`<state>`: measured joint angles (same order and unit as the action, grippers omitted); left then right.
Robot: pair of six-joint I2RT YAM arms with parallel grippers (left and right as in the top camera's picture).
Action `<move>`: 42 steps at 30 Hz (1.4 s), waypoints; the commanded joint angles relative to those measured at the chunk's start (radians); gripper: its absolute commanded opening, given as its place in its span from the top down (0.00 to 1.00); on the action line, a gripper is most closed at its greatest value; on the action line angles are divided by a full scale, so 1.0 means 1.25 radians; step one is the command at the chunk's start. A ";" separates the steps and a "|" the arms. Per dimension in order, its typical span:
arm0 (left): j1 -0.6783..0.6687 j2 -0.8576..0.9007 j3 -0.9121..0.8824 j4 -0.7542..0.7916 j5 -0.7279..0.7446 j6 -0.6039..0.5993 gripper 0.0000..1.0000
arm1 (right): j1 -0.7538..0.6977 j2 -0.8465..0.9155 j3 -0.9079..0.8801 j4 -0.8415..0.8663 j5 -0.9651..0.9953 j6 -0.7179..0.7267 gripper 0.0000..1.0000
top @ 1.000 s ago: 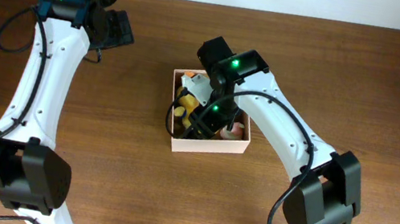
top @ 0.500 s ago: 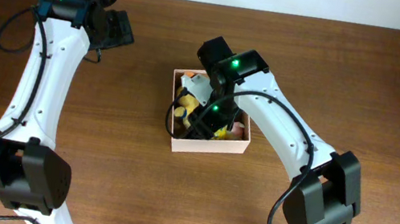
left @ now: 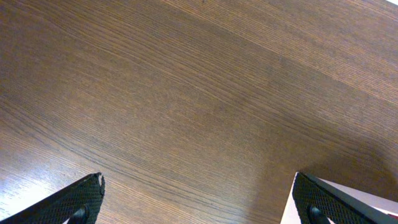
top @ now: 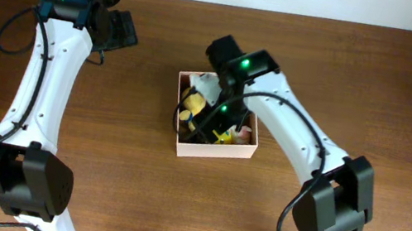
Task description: Pack container
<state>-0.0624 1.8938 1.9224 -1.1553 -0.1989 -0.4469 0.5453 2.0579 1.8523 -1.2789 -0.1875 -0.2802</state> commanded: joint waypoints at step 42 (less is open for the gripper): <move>-0.002 0.004 0.008 0.002 -0.006 -0.010 0.01 | -0.468 -0.003 0.292 0.036 0.094 0.067 0.01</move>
<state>-0.0624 1.8938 1.9224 -1.1553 -0.1989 -0.4469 -0.0360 2.0598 2.1994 -1.2324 -0.0753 -0.2081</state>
